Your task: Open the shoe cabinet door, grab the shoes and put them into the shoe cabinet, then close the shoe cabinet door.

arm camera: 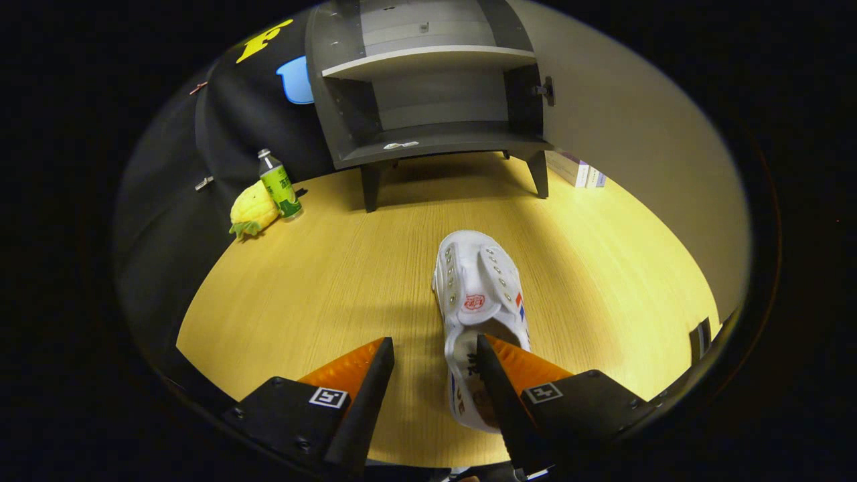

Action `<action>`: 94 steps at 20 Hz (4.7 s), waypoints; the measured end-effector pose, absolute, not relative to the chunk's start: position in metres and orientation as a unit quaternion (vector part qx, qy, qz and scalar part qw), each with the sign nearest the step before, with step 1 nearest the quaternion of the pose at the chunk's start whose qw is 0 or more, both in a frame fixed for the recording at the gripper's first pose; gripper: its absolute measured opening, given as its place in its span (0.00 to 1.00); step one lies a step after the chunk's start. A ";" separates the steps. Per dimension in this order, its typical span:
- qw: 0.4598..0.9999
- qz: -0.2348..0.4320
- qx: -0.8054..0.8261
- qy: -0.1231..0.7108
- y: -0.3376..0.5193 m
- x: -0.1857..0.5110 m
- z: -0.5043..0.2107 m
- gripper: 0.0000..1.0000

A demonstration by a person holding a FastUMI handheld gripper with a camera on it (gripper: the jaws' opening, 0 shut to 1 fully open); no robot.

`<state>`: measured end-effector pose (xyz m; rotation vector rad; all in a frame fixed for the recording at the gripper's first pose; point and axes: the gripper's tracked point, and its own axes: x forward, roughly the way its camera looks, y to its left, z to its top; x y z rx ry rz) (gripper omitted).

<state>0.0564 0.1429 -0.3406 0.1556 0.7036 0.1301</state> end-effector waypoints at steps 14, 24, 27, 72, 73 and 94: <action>0.958 0.038 0.055 0.280 0.139 0.117 -0.361 0.28; 0.958 0.040 0.077 0.272 0.117 0.131 -0.310 0.06; 0.960 0.044 0.080 0.263 0.109 0.129 -0.269 0.06; 0.980 0.059 -0.043 0.183 0.180 0.504 -0.010 0.06; 0.979 0.058 -0.050 0.187 0.181 0.506 -0.014 0.06; 0.976 0.074 -0.010 0.206 0.193 0.474 -0.016 0.92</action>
